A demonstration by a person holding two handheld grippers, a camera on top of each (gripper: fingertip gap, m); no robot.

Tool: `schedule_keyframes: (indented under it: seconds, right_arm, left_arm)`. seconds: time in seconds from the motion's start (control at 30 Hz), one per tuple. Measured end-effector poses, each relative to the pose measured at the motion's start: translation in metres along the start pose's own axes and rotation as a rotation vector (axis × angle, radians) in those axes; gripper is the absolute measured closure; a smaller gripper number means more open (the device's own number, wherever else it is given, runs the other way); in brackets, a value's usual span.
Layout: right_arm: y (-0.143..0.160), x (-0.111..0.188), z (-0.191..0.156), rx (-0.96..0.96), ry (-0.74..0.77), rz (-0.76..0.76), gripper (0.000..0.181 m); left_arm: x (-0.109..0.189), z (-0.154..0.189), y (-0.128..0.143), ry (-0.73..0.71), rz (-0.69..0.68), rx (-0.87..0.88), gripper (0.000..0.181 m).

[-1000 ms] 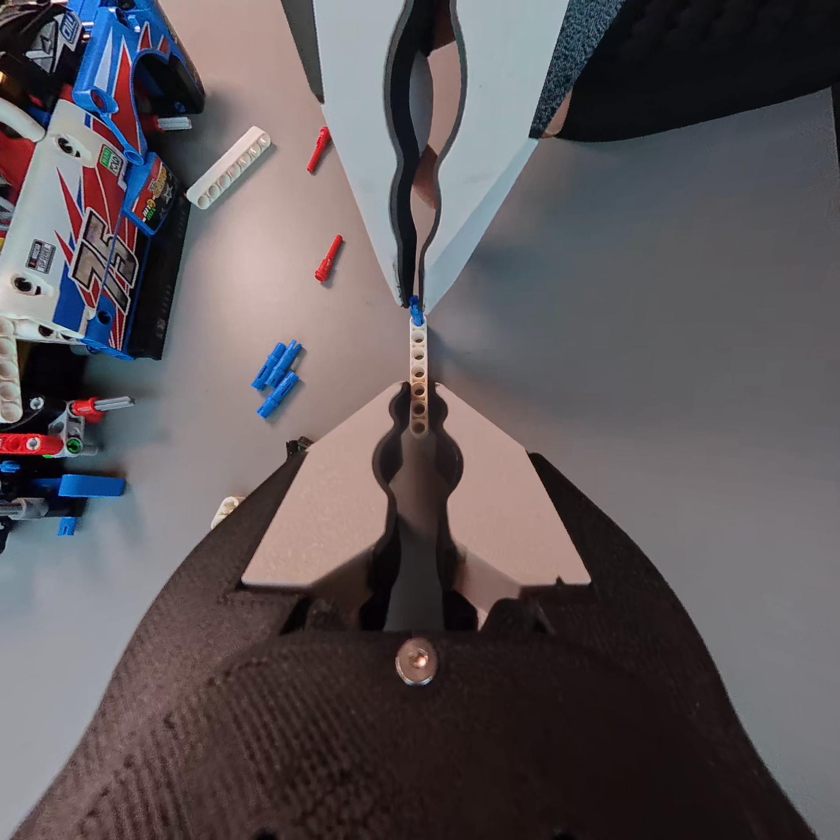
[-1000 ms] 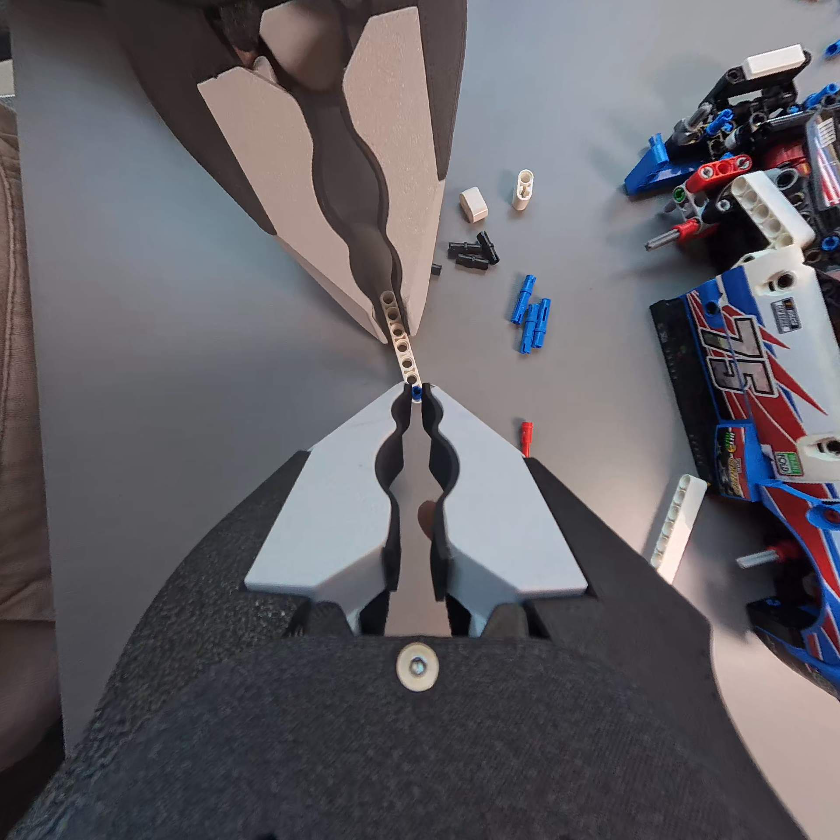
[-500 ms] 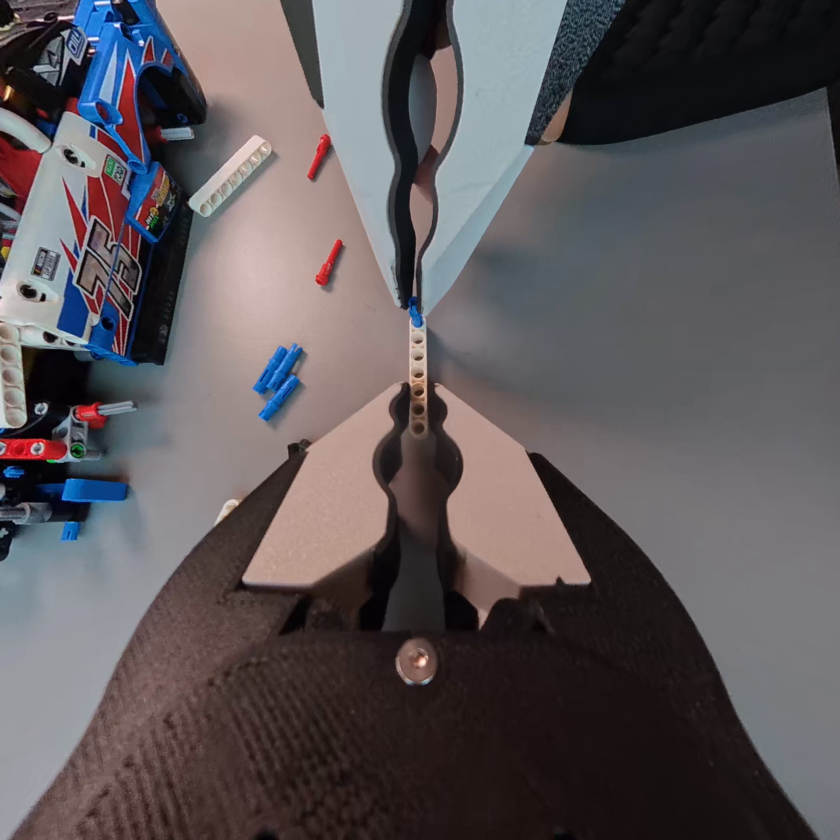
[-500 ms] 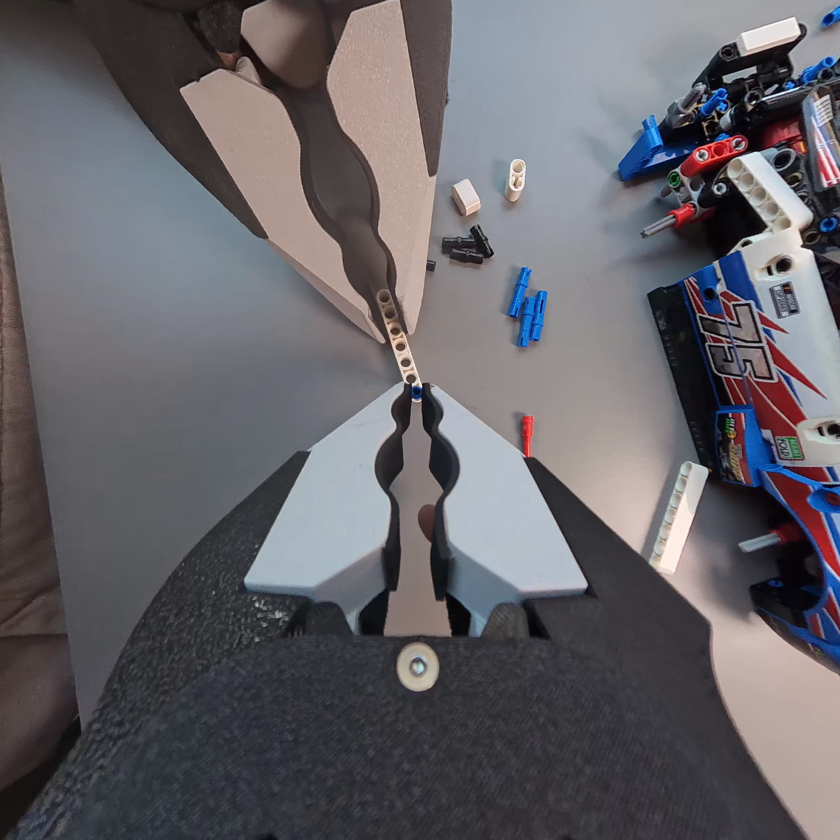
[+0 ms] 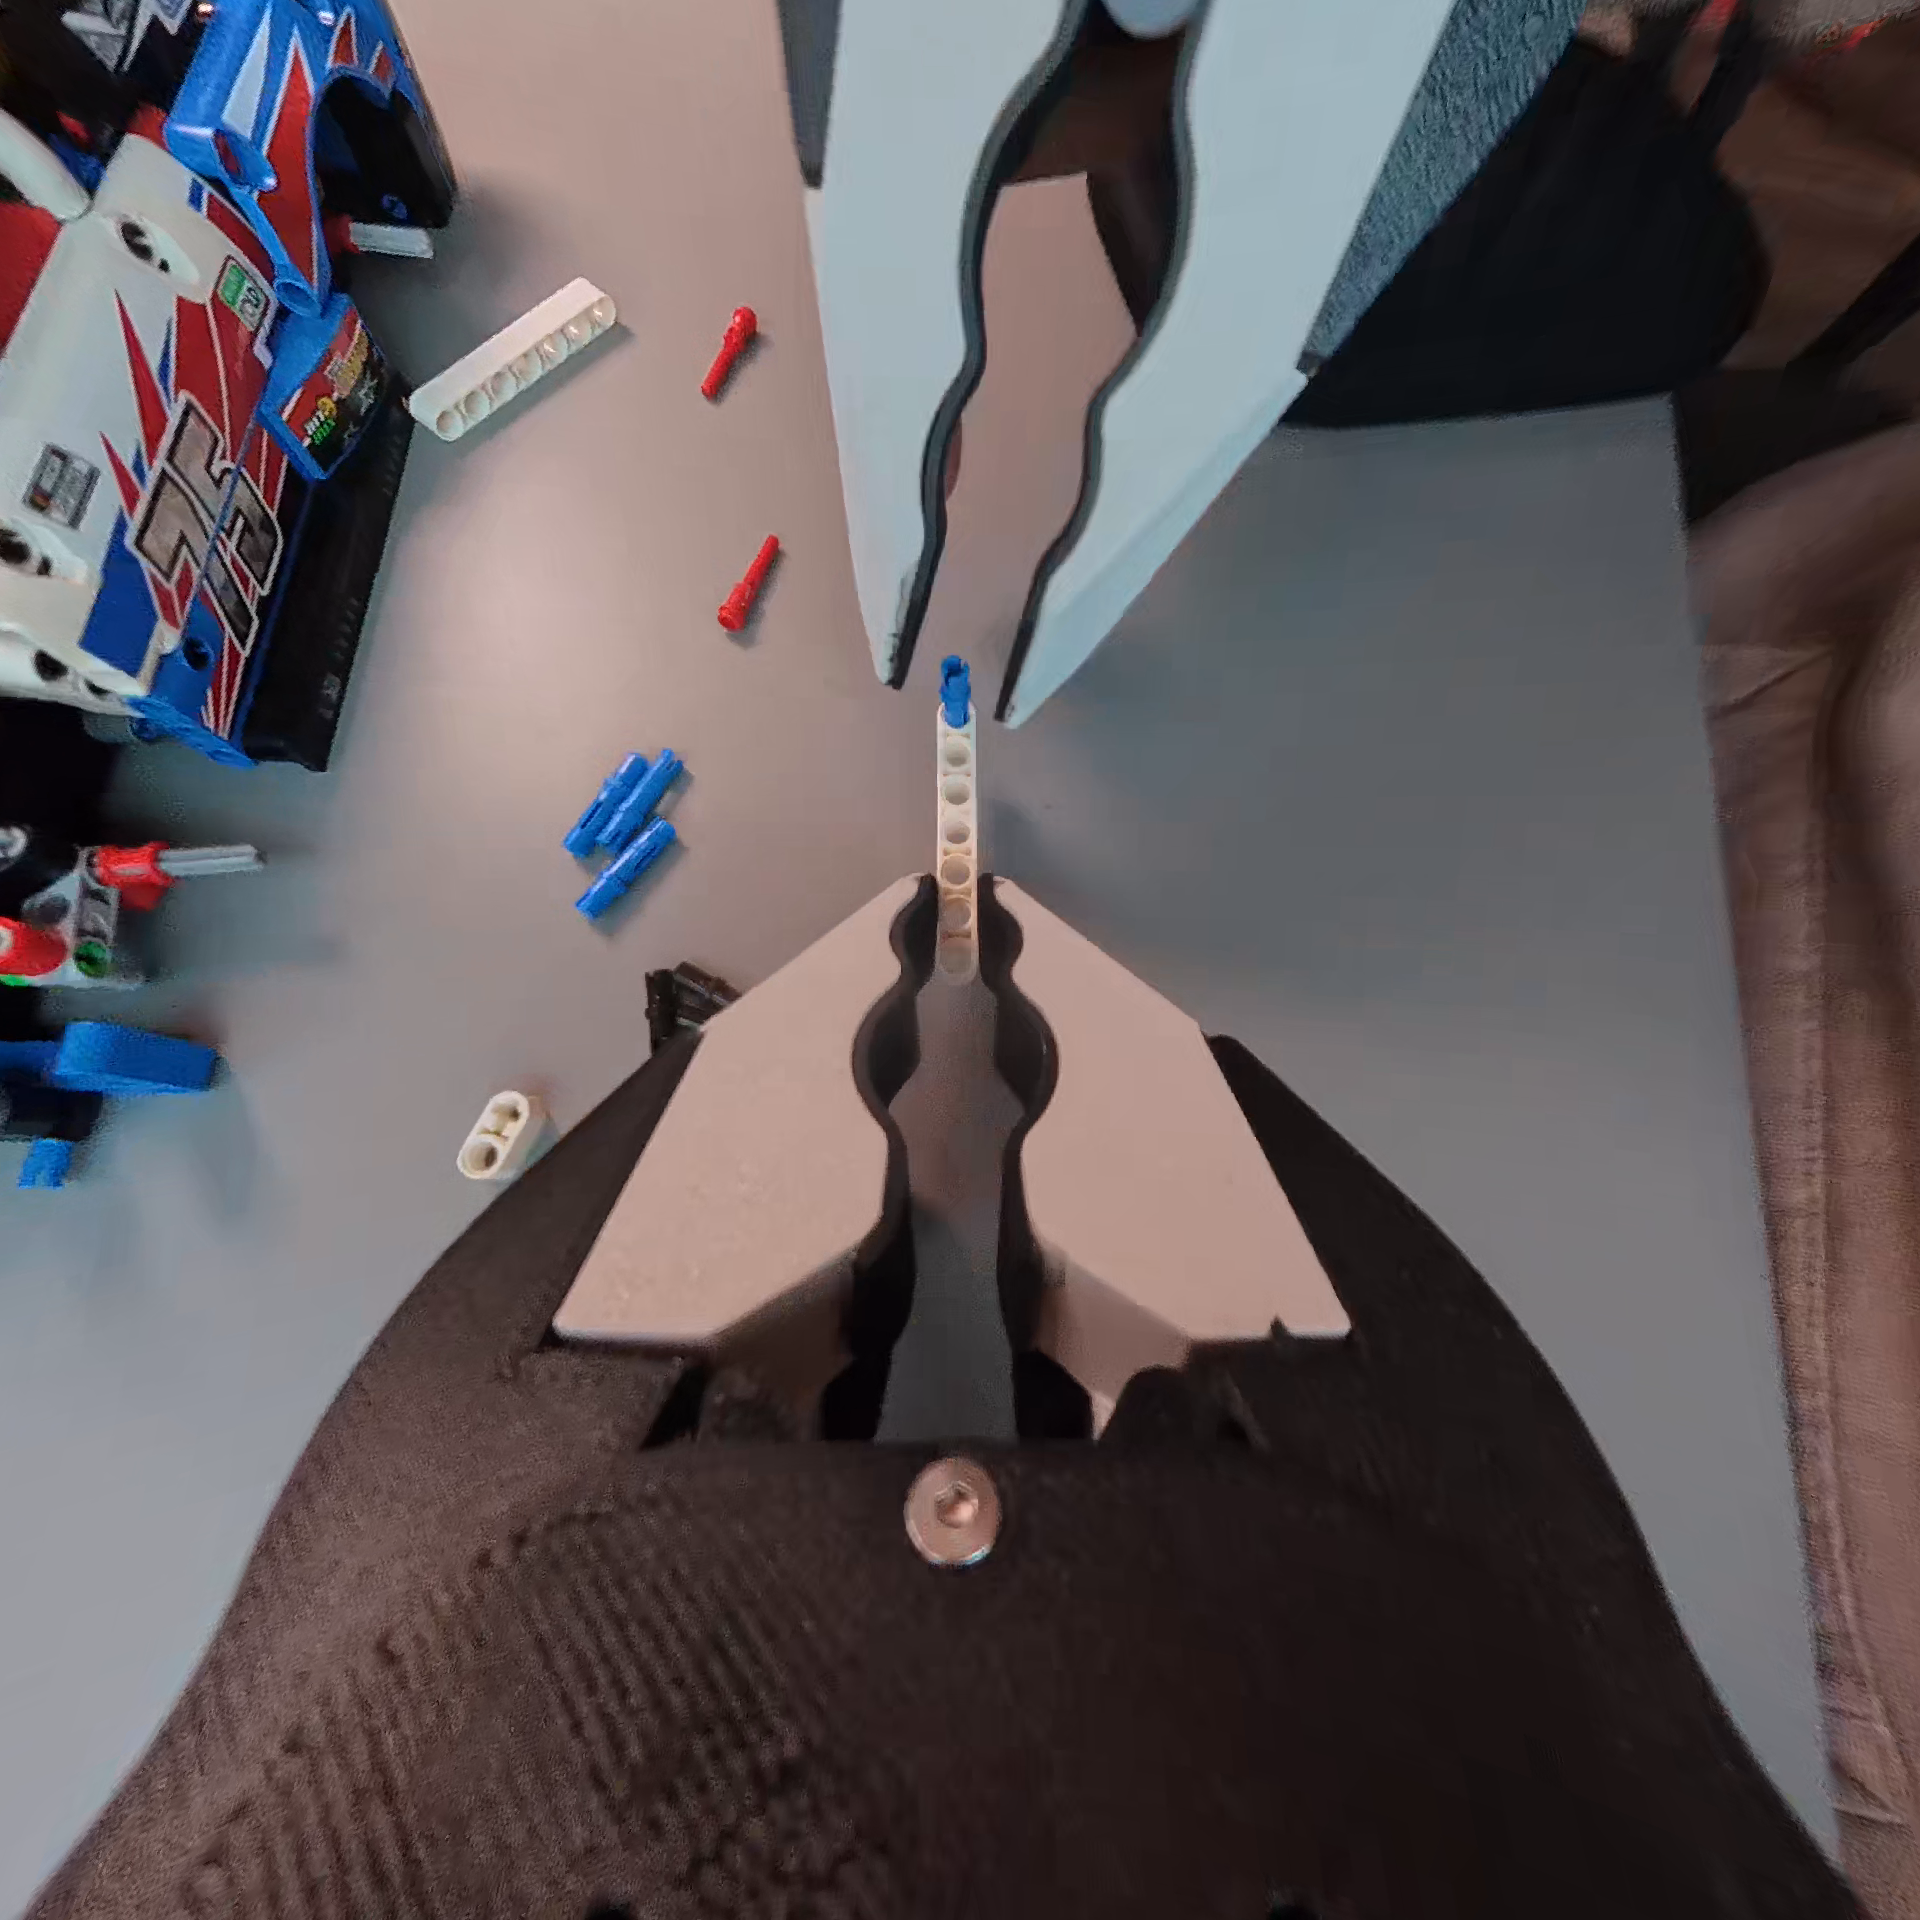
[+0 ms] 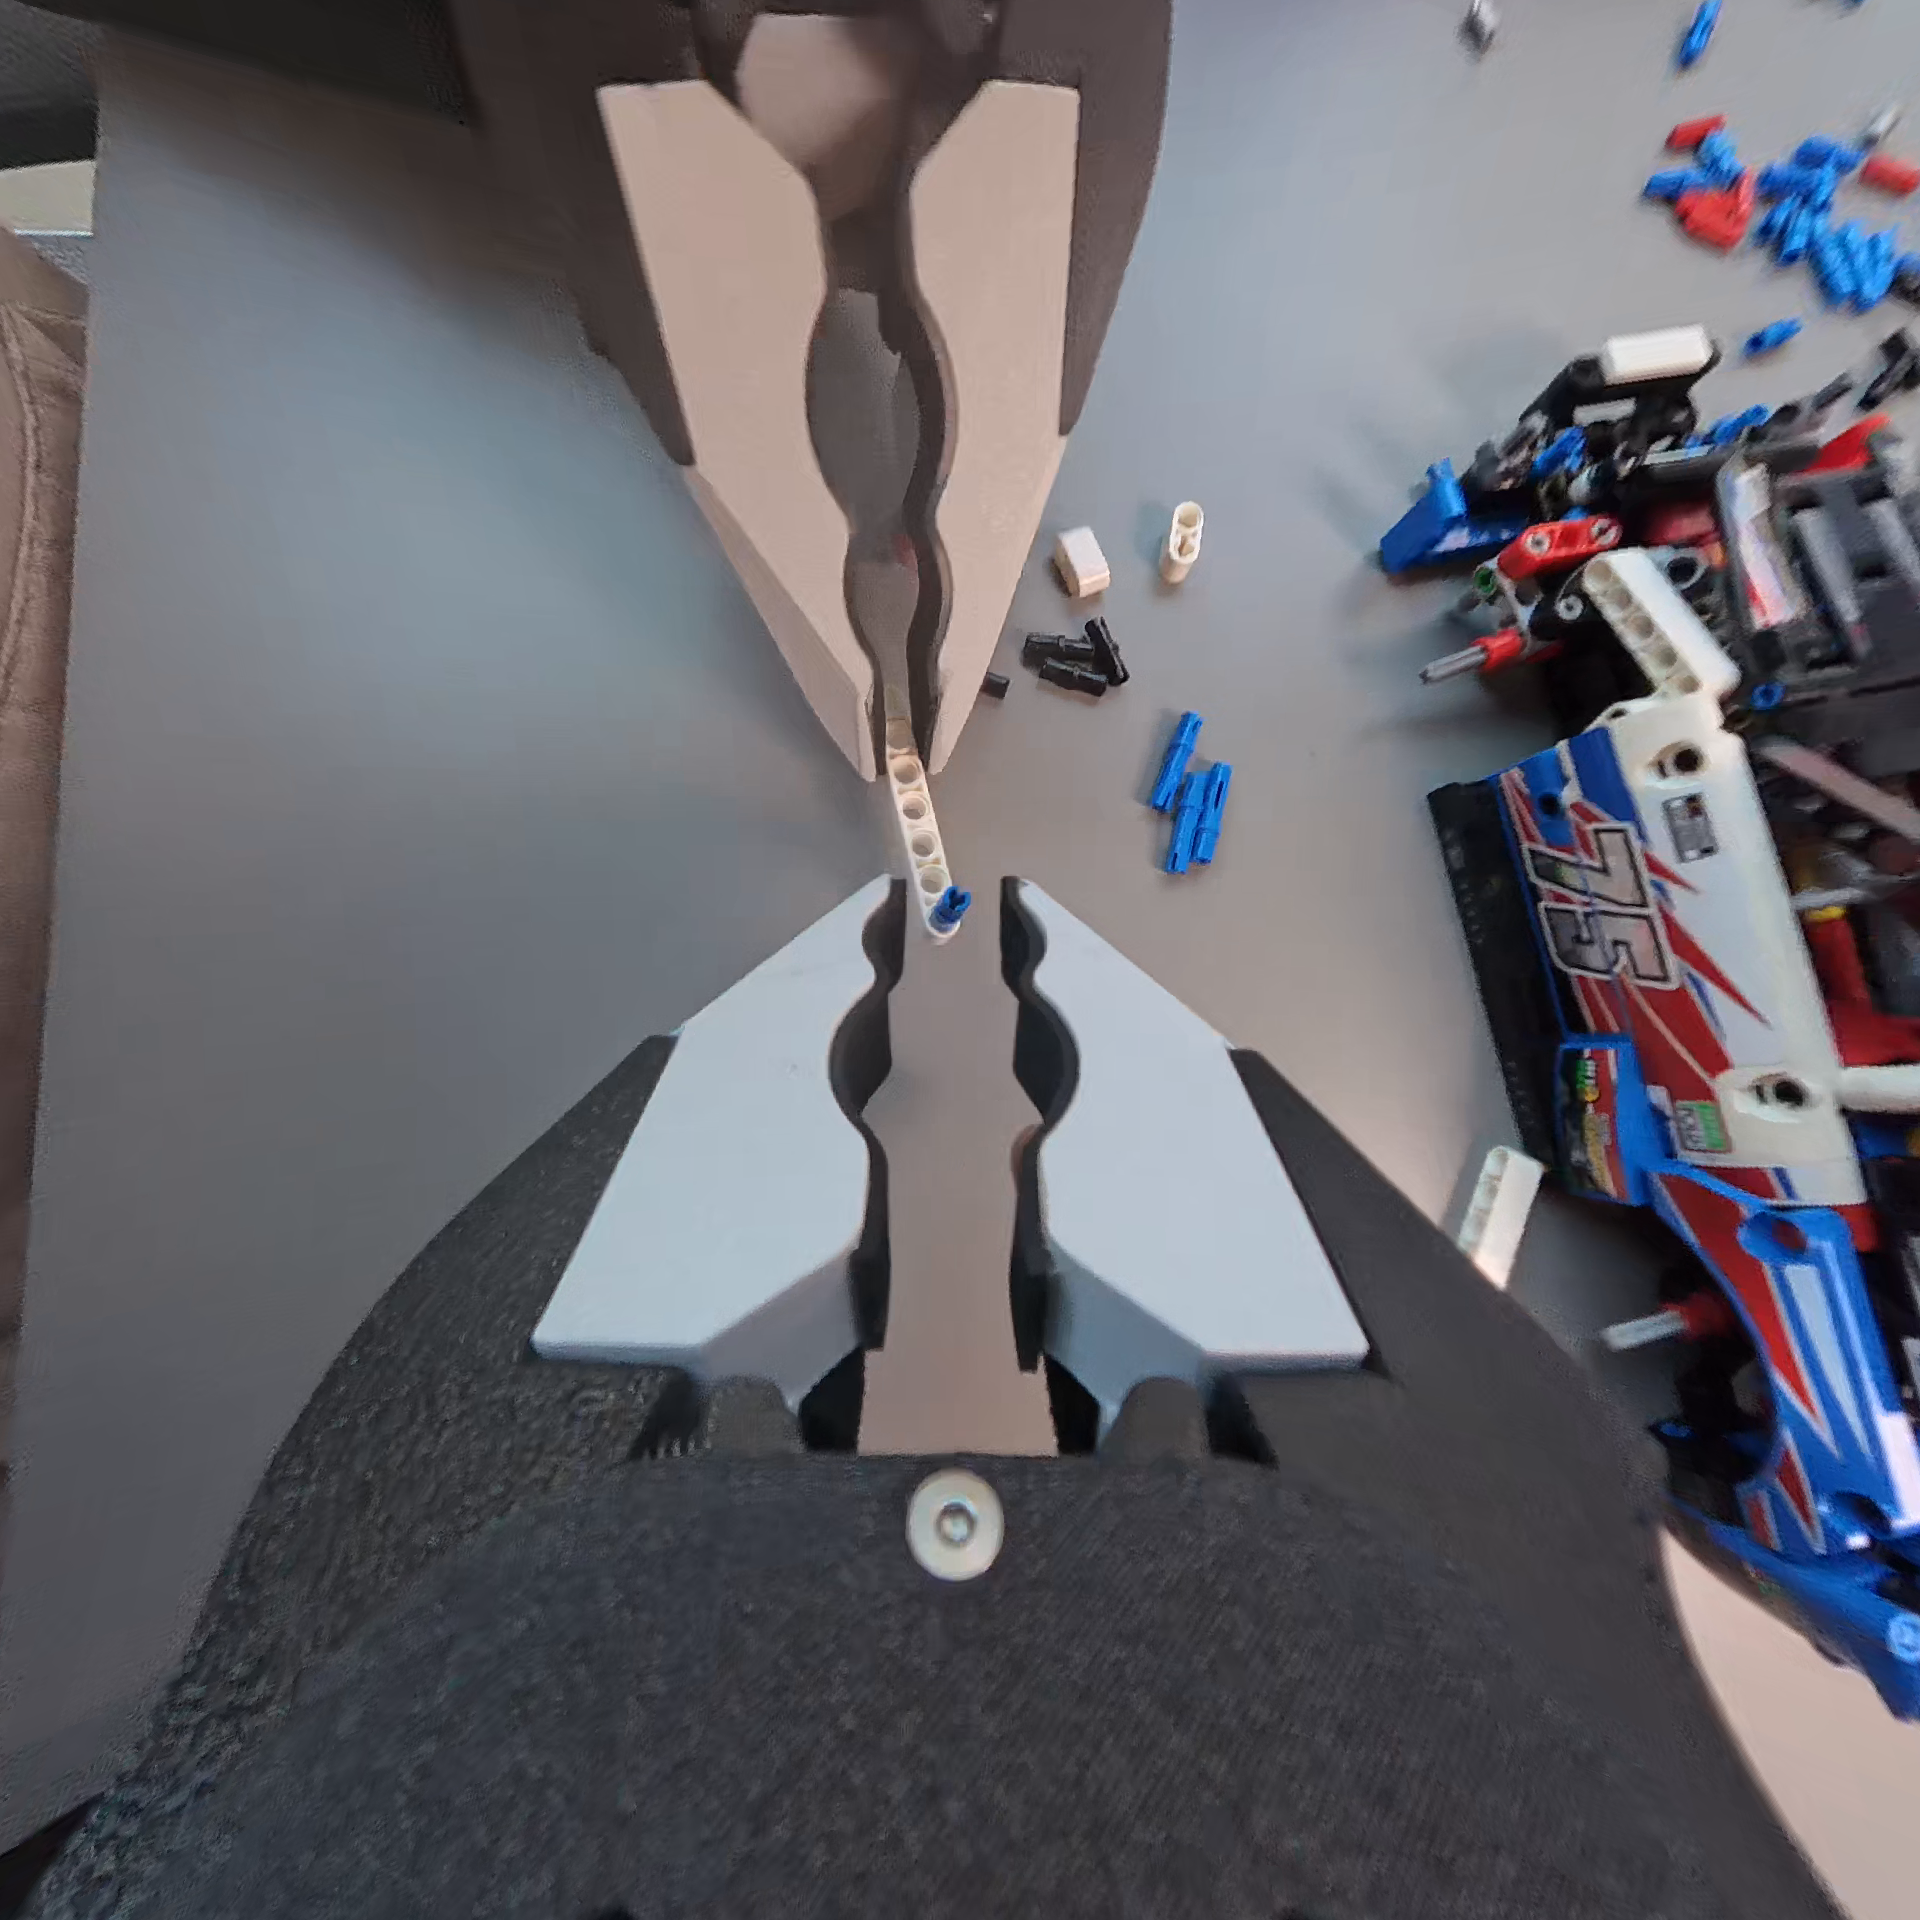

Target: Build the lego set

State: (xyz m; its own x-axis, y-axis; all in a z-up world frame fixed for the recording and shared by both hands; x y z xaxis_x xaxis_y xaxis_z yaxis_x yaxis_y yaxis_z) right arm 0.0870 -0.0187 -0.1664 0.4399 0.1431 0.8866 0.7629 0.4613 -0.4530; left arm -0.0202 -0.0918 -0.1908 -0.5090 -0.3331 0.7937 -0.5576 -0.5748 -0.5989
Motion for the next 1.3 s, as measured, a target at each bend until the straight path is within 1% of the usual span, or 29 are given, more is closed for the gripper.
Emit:
schedule_keyframes:
  seconds: [0.07,0.13,0.23,0.37,0.43,0.53,0.7,0.8,0.87,0.9,0.97,1.03,1.13,1.17,1.2,1.3]
  right_arm:
    - [0.002,0.006,-0.003,0.095,0.076,0.046,0.151]
    - [0.003,0.009,-0.007,0.209,0.196,0.068,0.138]
    - [0.003,0.008,-0.016,0.335,0.328,0.067,0.129]
    - [0.000,0.006,-0.022,0.424,0.463,0.071,0.134]
    - [-0.001,0.003,-0.025,0.442,0.474,0.060,0.139]
    - [-0.002,-0.001,-0.026,0.438,0.508,0.036,0.155]
    - [-0.001,-0.003,-0.024,0.402,0.508,0.022,0.156]
    - [0.000,0.001,-0.020,0.359,0.498,0.051,0.156]
    - [0.000,0.004,-0.017,0.340,0.512,0.071,0.156]
    - [0.000,0.005,-0.016,0.339,0.527,0.079,0.156]
    - [0.002,0.005,-0.015,0.341,0.542,0.070,0.156]
    - [0.003,0.000,-0.015,0.359,0.567,0.041,0.156]
    - [0.009,-0.010,-0.016,0.403,0.604,-0.022,0.157]
    - [0.010,-0.013,-0.017,0.400,0.587,-0.034,0.157]
    - [0.011,-0.014,-0.018,0.370,0.530,-0.031,0.152]
    - [0.007,-0.002,-0.016,0.149,0.241,0.063,0.156]
  left_arm:
    - [0.007,-0.004,0.000,0.096,0.053,0.076,0.176]
    - [0.012,-0.007,0.001,0.208,0.109,0.147,0.176]
    - [0.012,-0.011,0.002,0.329,0.154,0.230,0.176]
    - [0.009,-0.010,0.002,0.416,0.173,0.283,0.176]
    - [0.008,-0.010,0.002,0.427,0.171,0.297,0.176]
    - [0.007,-0.010,0.002,0.451,0.182,0.321,0.176]
    - [0.006,-0.013,0.003,0.457,0.196,0.353,0.176]
    - [0.010,-0.015,0.001,0.425,0.231,0.344,0.175]
    - [0.010,-0.015,0.001,0.402,0.219,0.330,0.167]
    - [0.010,-0.015,0.001,0.388,0.215,0.328,0.167]
    - [0.009,-0.015,0.000,0.358,0.217,0.310,0.174]
    - [0.007,-0.015,0.001,0.282,0.184,0.266,0.174]
    - [0.004,-0.012,0.001,0.117,0.118,0.148,0.174]
    - [0.003,-0.012,0.001,0.053,0.090,0.109,0.175]
    - [0.001,-0.010,0.001,0.002,0.061,0.070,0.175]
    - [-0.003,-0.005,-0.001,-0.098,0.010,-0.017,0.175]
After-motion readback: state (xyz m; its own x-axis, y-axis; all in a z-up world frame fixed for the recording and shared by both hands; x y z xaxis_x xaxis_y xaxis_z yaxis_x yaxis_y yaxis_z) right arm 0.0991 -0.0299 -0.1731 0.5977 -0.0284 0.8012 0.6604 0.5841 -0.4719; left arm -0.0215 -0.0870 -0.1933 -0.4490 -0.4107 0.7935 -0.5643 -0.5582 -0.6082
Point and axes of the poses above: each gripper's, where its closed fingertips meet, x back along the fingers, y out of its underside, z = x × y across the jaws, the point moved 8 cm from there along x, back along the fingers, and after that the axes turned 13 degrees about -z, right-handed, at the moved point
